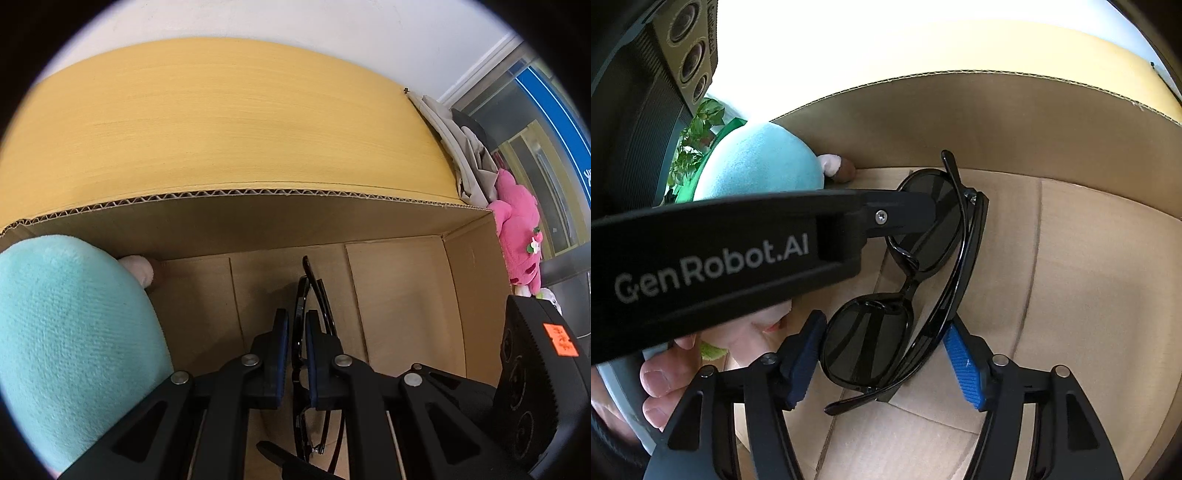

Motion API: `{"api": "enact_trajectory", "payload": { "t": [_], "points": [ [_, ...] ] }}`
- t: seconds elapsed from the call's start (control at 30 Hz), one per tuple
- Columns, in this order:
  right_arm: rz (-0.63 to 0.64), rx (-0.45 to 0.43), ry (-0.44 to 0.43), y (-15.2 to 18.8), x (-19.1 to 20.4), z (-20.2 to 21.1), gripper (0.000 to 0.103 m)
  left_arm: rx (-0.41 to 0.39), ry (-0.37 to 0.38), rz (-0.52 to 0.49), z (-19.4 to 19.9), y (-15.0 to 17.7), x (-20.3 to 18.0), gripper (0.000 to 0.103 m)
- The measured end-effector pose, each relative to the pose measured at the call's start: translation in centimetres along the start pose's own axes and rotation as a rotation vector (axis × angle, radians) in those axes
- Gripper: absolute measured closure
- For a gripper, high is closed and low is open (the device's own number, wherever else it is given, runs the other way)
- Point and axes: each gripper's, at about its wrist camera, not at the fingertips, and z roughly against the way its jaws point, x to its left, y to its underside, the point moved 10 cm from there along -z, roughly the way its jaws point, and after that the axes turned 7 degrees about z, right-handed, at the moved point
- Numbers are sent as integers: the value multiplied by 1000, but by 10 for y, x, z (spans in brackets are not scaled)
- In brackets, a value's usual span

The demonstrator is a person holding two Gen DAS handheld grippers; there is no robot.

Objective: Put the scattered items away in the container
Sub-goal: 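Open the right tool to release the sunglasses and withdraw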

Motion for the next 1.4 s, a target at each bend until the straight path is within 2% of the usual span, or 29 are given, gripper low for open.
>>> {"api": "enact_trajectory", "payload": {
  "t": [0.1, 0.17, 0.23, 0.27, 0.3, 0.33, 0.43, 0.5, 0.63, 0.7, 0.8, 0.87, 0.9, 0.97, 1.03, 1.17, 1.4],
  "points": [
    [6, 0, 13, 1, -1, 3, 31, -2, 8, 6, 3, 1, -1, 92],
    [7, -4, 23, 1, -1, 6, 27, -9, 20, 9, 7, 1, -1, 81],
    [8, -8, 40, 0, -3, 11, 21, -19, 12, -1, 11, 2, -4, 62],
    [7, -12, 49, 0, -4, 13, 17, -28, 9, -6, 15, 2, -5, 57],
    [5, -17, 56, 0, -5, 16, 15, -42, 8, -6, 21, 2, -7, 50],
    [6, -27, 68, -1, -5, 22, 15, -56, 11, -1, 27, 2, -8, 47],
    [22, -60, 98, -1, -4, 40, 10, -96, 29, 7, 50, 3, -11, 47],
    [49, -88, 161, 3, -4, 58, 7, -134, 32, -1, 71, 7, -15, 47],
    [90, -148, 235, 17, 3, 99, 3, -222, 42, -9, 118, 27, -18, 38],
    [112, -170, 266, 42, -32, 141, 3, -269, 33, -20, 140, 42, -18, 38],
    [156, -237, 322, 69, -8, 173, 3, -331, 19, -44, 167, 70, -22, 36],
    [166, -279, 342, 62, 22, 171, 3, -371, 15, -55, 181, 93, -26, 32],
    [167, -310, 358, 69, 31, 179, 3, -392, 16, -64, 188, 107, -30, 32],
    [163, -364, 382, 79, 49, 185, 2, -425, 17, -79, 197, 132, -37, 32],
    [165, -405, 403, 93, 54, 205, 1, -462, 9, -95, 205, 158, -45, 25],
    [179, -461, 456, 119, 62, 225, 1, -521, -55, -146, 211, 204, -60, 25],
    [205, -502, 512, 149, 73, 239, 1, -542, -5, -110, 217, 255, -66, 25]
  ]
}}
